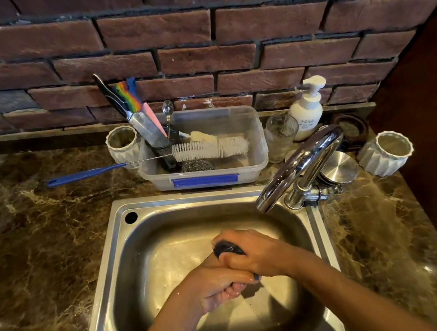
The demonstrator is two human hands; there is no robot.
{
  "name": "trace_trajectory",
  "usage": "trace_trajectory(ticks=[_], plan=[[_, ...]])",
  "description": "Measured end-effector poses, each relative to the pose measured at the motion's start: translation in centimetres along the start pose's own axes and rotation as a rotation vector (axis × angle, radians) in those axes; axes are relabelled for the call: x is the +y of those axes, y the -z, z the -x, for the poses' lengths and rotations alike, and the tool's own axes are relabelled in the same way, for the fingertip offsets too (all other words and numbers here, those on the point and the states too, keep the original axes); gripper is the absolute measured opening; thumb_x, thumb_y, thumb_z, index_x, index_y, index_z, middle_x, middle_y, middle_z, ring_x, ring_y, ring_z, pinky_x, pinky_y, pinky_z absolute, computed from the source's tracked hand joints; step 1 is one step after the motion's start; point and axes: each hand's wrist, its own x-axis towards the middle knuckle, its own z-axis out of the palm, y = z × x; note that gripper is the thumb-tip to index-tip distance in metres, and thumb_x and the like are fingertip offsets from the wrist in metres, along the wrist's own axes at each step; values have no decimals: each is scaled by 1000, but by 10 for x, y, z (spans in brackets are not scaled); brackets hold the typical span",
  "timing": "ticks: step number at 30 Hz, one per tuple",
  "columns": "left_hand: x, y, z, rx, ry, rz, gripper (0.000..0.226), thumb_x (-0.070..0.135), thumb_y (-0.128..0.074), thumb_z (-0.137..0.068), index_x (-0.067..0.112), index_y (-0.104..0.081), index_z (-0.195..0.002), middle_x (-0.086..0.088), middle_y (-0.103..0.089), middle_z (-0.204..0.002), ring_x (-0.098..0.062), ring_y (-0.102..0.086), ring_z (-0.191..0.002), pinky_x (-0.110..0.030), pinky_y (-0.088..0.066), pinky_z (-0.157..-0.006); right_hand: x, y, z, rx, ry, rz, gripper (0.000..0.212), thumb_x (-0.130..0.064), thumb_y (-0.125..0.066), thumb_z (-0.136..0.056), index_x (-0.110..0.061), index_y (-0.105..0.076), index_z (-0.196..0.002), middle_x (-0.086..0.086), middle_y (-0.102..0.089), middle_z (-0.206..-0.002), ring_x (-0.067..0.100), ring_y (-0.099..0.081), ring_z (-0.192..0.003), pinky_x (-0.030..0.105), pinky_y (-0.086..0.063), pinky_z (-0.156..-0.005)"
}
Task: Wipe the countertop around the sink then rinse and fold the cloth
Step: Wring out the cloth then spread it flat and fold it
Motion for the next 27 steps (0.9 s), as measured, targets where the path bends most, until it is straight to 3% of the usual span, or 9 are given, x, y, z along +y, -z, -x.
trace_trajectory(ticks=[4, 7, 10, 14, 16, 19, 22, 27], plan=[[3, -1, -2, 75, -69, -196, 25, -4, -83, -72, 13, -71, -86, -11, -69, -71, -15, -61, -61, -23, -40, -55, -2, 1, 3, -31, -50, 300, 47, -65, -35, -94, -24, -42, -115, 9, -55, -93, 32, -56, -90, 48, -52, -83], [8, -6, -8, 187, -165, -350, 36, -2, -86, -67, 22, -72, -90, -5, -78, -87, -15, -74, -84, -28, -58, -74, -1, 3, -6, 5, -75, 408, 44, -52, -36, -101, -15, -47, -123, 16, -61, -106, 34, -58, -96, 42, -46, -77], [4, -9, -23, 258, -235, -397, 57, 12, -93, -50, 27, -67, -99, -1, -76, -89, -17, -72, -91, -44, -60, -87, -1, 5, -14, 35, -91, 481, 43, -48, -31, -103, -16, -52, -122, 13, -61, -115, 27, -54, -94, 37, -35, -76], [-9, -7, -34, 315, -273, -526, 56, 16, -93, -63, 31, -59, -104, 1, -68, -109, -14, -66, -103, -35, -57, -93, 8, -6, -21, 76, -163, 515, 47, -49, -29, -103, -17, -58, -122, 13, -66, -120, 33, -59, -110, 40, -37, -84], [-13, -8, -36, 365, -266, -683, 42, 23, -90, -65, 27, -65, -100, 4, -69, -101, -12, -67, -95, -30, -57, -83, 19, -16, -25, 81, -209, 519, 48, -45, -26, -104, -16, -61, -118, 13, -66, -118, 34, -59, -112, 40, -37, -86], [-17, -11, -40, 429, -223, -752, 21, 23, -84, -64, 25, -70, -81, 2, -74, -85, -16, -72, -80, -39, -61, -74, 34, -29, -30, 105, -333, 398, 47, -44, -27, -102, -16, -65, -108, 13, -67, -114, 35, -60, -108, 39, -40, -83], [-23, -15, -42, 467, -174, -940, 19, 24, -74, -74, 15, -72, -91, -2, -74, -90, -17, -69, -79, -28, -57, -70, 43, -39, -31, 81, -454, 265, 44, -42, -31, -101, -16, -66, -108, 13, -66, -119, 34, -59, -109, 38, -42, -81], [-38, -18, -48, 509, -161, -1115, 19, 37, -69, -79, 22, -70, -90, 5, -73, -84, -15, -69, -78, -28, -55, -71, 52, -53, -27, 92, -549, 158, 43, -41, -30, -103, -12, -61, -112, 14, -64, -123, 33, -59, -110, 40, -45, -90]])
